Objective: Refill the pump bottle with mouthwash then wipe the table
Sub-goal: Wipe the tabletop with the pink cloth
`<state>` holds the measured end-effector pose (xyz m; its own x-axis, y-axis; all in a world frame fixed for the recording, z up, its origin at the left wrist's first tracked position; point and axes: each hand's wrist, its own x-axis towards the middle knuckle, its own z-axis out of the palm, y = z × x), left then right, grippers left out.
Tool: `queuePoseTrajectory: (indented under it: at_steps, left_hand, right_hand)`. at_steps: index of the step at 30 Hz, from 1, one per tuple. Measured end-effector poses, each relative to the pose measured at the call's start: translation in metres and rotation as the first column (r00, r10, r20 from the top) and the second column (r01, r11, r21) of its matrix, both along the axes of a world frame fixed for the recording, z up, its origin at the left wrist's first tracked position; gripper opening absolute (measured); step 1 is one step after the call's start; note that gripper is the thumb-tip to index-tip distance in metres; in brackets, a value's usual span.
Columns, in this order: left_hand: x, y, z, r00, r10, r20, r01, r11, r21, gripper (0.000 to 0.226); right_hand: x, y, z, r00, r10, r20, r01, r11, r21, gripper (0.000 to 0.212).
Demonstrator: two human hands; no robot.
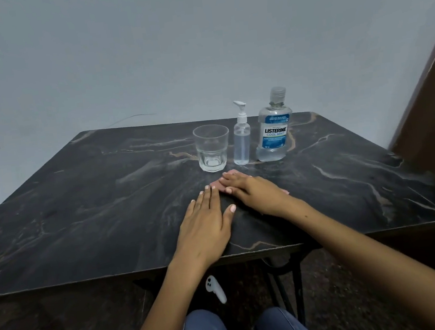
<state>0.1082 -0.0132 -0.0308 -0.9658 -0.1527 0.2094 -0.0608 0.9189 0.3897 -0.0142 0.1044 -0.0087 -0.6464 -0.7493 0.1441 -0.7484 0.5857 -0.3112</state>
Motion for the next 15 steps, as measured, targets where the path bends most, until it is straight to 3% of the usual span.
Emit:
queuePoseTrajectory:
  at_steps: [11, 15]
  left_hand:
    - [0.0, 0.0, 0.004, 1.0, -0.012, 0.011, 0.013, 0.998, -0.062, 0.062]
    - [-0.02, 0.017, 0.012, 0.997, -0.072, -0.013, 0.07, 0.991, -0.111, 0.061]
  right_hand:
    - [-0.021, 0.093, 0.005, 0.93, -0.366, -0.018, 0.366, 0.93, 0.012, 0.045]
    - [0.009, 0.097, -0.002, 0.956, -0.294, -0.014, 0.294, 0.955, -0.029, 0.045]
